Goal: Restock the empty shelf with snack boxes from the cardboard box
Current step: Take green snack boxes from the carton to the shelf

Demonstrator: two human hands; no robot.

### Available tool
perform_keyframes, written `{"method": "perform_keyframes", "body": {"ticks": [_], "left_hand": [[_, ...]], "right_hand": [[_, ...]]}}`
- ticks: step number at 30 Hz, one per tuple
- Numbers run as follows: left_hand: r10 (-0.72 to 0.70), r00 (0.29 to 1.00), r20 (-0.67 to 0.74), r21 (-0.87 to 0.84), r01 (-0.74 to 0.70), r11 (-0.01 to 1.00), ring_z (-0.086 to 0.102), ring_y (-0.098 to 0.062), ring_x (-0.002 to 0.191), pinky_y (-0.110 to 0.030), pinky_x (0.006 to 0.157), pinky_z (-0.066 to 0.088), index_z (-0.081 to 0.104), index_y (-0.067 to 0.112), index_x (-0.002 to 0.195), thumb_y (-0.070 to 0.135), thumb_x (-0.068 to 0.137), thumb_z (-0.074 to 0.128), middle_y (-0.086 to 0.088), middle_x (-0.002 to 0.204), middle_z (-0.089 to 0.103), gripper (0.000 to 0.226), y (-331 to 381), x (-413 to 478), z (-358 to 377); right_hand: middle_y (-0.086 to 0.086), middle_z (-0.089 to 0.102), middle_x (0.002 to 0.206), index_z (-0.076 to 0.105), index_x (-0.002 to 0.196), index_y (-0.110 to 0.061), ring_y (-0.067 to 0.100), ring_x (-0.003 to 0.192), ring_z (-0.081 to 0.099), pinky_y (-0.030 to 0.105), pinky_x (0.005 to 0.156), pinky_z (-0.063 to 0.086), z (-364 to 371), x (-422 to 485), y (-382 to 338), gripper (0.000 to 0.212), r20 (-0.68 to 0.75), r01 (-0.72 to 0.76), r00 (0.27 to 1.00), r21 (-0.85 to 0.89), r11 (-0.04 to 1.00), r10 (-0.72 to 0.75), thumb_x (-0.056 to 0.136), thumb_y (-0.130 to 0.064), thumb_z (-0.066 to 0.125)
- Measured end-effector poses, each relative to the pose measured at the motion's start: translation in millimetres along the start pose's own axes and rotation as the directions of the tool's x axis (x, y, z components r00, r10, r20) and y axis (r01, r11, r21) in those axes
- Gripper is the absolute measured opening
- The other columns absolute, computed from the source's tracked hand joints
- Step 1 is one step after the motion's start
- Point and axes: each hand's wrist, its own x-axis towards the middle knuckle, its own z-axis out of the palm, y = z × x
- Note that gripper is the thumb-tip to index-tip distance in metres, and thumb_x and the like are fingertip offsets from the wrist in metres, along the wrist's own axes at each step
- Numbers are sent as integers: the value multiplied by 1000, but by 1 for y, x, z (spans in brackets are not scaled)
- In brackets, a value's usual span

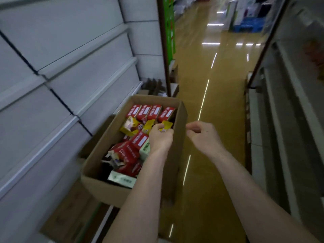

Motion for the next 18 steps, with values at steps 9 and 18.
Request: {"method": "perform_keyframes", "body": {"ticks": [9,18], "left_hand": [[-250,965,-77,-31,248,968,56,-23,106,-38,92,49,55,15,127,16,93,61,-7,123,57,35,-76,64,-114],[-358,932,-63,-100,351,931,57,-16,104,-31,86,52,53,15,133,17,95,61,-5,125,55,39,-125,98,-164]], "right_hand": [[1,62,115,63,119,-15,13,95,58,14,60,41,134,3,9,24,252,-137,955,-93,986,156,96,-15,56],[-1,58,124,55,131,-20,10,102,51,22,80,42,224,-14,31,41,505,-180,820,-219,959,269,91,-20,64]]}}
